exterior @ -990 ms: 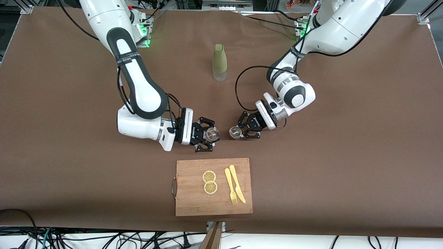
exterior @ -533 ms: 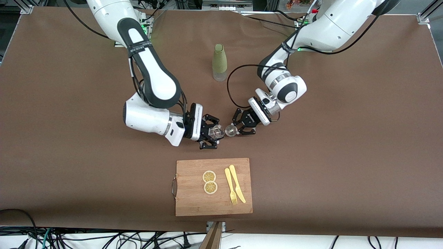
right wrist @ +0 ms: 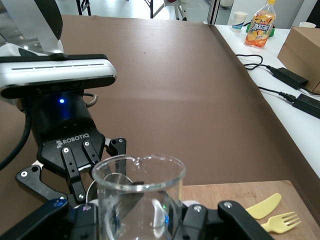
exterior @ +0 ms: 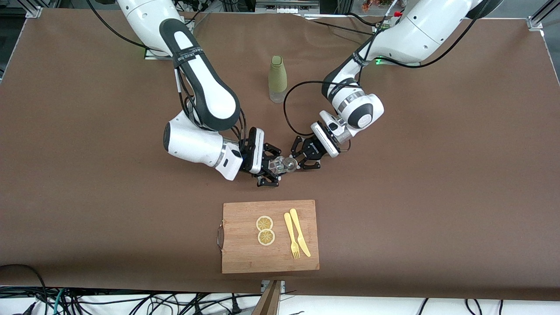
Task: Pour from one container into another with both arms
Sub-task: 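Carry the beaker above the jigger while the left gripper raises the jigger, then tilt the beaker with the right gripper to pour into the jigger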
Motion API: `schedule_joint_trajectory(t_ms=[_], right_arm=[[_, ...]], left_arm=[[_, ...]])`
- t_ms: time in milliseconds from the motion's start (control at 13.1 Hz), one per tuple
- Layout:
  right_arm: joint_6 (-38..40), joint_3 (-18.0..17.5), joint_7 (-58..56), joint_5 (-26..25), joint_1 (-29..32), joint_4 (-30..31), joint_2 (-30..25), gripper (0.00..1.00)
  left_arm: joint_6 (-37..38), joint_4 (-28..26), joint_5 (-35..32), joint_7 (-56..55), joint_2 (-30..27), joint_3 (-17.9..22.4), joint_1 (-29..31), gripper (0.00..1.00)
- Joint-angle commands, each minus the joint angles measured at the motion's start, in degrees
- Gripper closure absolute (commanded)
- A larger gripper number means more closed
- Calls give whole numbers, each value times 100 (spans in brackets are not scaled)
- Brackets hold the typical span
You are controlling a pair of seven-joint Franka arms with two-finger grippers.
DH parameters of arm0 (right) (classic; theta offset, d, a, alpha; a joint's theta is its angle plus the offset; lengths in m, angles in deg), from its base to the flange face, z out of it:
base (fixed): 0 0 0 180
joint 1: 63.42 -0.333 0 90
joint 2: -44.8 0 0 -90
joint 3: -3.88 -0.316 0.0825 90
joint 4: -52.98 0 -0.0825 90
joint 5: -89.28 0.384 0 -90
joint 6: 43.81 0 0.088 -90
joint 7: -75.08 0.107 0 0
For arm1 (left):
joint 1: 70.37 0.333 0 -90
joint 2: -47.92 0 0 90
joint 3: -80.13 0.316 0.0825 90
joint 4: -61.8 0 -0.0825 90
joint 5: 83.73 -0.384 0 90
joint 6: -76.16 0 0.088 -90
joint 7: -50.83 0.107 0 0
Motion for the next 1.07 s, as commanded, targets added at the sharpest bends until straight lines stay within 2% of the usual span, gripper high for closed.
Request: schedule_joint_trajectory(t_ms=[0,762,990], right_arm=[[-65,60,130,-375,-79,196,-152,88],[-91,68,165,-1201,-202,178,-143,88],[-91,68,322,-1754,-229,152,-143,88]], left_arm=[[128,6,650,1668,13,-49,60,100],[164,15,1099,2116,5,-49,16,100],[216,6,1300,2352,13,-49,16,100]])
